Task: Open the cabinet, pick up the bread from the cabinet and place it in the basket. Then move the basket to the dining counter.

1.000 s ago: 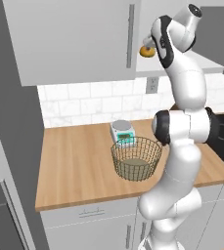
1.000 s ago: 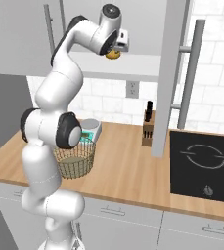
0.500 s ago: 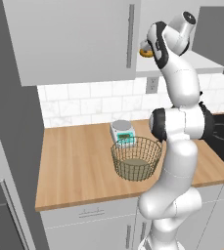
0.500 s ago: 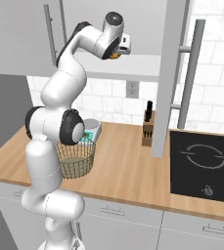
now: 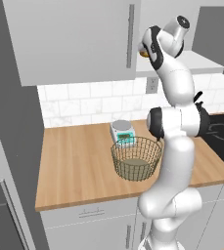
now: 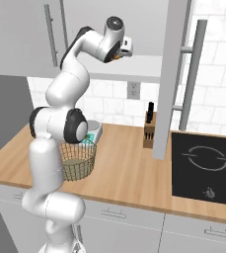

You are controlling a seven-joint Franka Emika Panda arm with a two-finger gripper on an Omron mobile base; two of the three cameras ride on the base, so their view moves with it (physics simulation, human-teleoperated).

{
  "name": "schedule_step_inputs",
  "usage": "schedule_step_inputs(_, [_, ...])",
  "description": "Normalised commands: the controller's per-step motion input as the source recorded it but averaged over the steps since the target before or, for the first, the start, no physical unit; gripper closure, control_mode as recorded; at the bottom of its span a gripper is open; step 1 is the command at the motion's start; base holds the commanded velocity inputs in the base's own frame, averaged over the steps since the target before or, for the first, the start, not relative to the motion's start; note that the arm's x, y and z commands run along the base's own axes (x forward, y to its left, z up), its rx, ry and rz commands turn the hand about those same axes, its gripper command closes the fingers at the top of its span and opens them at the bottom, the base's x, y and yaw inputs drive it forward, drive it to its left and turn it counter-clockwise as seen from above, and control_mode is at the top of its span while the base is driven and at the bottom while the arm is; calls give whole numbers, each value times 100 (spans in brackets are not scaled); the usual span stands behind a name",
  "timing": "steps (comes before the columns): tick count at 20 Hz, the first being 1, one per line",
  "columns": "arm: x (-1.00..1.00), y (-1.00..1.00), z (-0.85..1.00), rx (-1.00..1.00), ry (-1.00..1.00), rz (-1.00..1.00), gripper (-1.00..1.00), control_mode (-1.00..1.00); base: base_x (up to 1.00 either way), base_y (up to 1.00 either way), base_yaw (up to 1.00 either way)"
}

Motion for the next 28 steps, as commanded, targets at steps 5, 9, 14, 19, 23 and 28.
schedule_step_inputs(5, [35, 0, 0, 0, 0, -6, -100, -100, 0, 0, 0])
schedule_step_inputs(9, [31, 0, 0, 0, -1, -6, -100, -100, 0, 0, 0])
schedule_step_inputs(14, [-8, -7, 0, 0, -5, -3, 100, -100, 0, 0, 0])
schedule_step_inputs(19, [-85, -13, -4, 0, -13, 0, 100, -100, 0, 0, 0])
schedule_step_inputs(23, [-100, -10, -31, 0, -18, 0, 100, -100, 0, 0, 0])
schedule_step_inputs(28, [-100, -21, -21, 0, -23, 0, 100, -100, 0, 0, 0])
